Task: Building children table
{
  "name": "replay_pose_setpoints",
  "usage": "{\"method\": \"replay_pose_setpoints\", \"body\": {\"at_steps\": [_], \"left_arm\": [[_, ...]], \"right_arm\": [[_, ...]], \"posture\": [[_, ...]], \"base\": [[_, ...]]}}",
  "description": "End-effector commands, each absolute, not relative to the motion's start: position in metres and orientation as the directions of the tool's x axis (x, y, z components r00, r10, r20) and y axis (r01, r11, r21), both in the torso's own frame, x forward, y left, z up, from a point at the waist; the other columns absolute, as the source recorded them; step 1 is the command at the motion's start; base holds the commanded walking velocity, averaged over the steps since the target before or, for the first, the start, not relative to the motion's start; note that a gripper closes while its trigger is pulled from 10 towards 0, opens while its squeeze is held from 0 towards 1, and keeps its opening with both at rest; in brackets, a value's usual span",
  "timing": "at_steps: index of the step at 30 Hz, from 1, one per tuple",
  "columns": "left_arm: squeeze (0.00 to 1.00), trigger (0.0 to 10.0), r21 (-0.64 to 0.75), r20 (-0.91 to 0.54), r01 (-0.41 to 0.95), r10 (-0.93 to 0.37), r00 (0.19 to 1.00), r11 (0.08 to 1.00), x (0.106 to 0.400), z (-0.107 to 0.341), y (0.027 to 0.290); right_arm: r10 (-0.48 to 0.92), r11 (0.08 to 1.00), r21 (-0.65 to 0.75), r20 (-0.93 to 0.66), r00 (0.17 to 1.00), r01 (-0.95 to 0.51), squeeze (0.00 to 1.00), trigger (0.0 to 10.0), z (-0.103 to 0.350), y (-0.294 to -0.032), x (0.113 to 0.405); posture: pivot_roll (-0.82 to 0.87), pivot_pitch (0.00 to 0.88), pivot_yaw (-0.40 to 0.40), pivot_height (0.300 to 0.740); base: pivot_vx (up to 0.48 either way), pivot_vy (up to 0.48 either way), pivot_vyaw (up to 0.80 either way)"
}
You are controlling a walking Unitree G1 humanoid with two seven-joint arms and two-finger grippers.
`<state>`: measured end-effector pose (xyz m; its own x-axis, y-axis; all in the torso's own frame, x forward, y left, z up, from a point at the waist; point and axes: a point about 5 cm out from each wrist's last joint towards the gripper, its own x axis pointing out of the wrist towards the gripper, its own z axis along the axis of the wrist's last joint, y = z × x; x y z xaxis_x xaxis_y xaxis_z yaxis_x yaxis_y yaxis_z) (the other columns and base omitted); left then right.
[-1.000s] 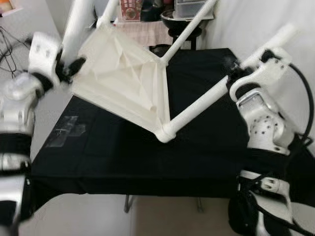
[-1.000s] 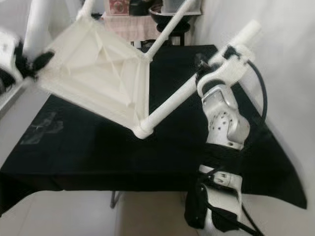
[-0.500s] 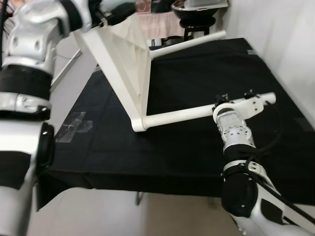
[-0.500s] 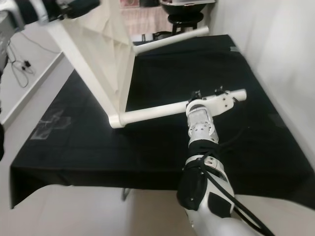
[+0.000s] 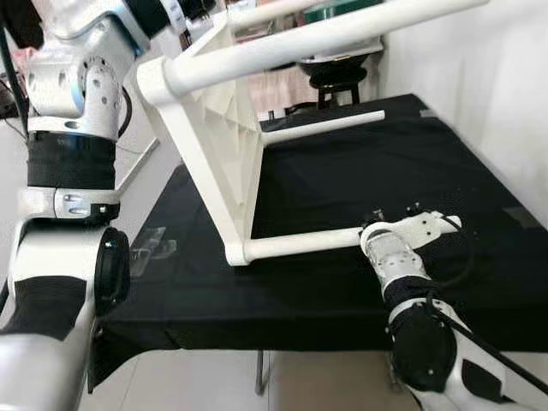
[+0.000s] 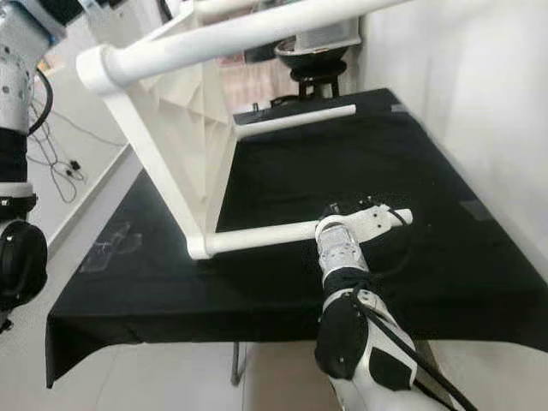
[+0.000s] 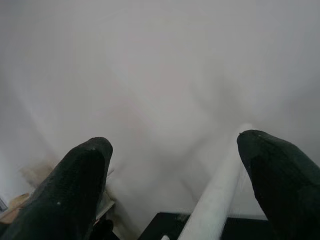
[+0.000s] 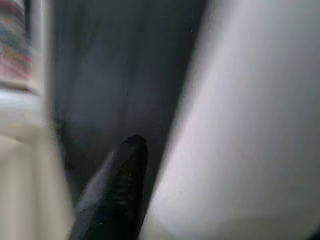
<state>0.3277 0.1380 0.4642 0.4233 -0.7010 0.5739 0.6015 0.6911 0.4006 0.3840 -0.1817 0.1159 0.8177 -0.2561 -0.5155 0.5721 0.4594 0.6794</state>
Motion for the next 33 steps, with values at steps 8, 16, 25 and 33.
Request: {"method": "replay_pose_setpoints", "body": {"at_steps": [8, 16, 25, 33], "left_arm": [[0.00, 10.0, 0.359, 0.514, 0.695, -0.754, 0.410, 0.623, 0.313, 0.429, 0.143], [0.00, 10.0, 0.362, 0.489, 0.733, -0.786, 0.377, 0.577, 0.305, 0.424, 0.138], [0.00, 10.0, 0.364, 0.468, 0.765, -0.815, 0.343, 0.531, 0.294, 0.418, 0.133], [0.00, 10.0, 0.381, 0.429, 0.785, -0.846, 0.318, 0.488, 0.284, 0.413, 0.136]], "right_arm": [[-0.323, 0.421, 0.632, -0.565, 0.759, 0.650, 1.00, 10.0, 0.094, -0.189, 0.372], [-0.355, 0.390, 0.677, -0.515, 0.780, 0.624, 1.00, 10.0, 0.108, -0.200, 0.378], [-0.374, 0.355, 0.770, -0.404, 0.835, 0.531, 1.00, 10.0, 0.130, -0.219, 0.384], [-0.261, 0.382, 0.855, -0.264, 0.928, 0.351, 0.76, 10.0, 0.140, -0.214, 0.386]], "posture": [[0.01, 0.034, 0.089, 0.740], [0.00, 0.043, 0.078, 0.740], [-0.02, 0.049, 0.068, 0.740], [-0.03, 0.057, 0.046, 0.740]], "base": [[0.000, 0.000, 0.00], [0.000, 0.000, 0.00], [0.000, 0.000, 0.00], [0.000, 0.000, 0.00]]}}
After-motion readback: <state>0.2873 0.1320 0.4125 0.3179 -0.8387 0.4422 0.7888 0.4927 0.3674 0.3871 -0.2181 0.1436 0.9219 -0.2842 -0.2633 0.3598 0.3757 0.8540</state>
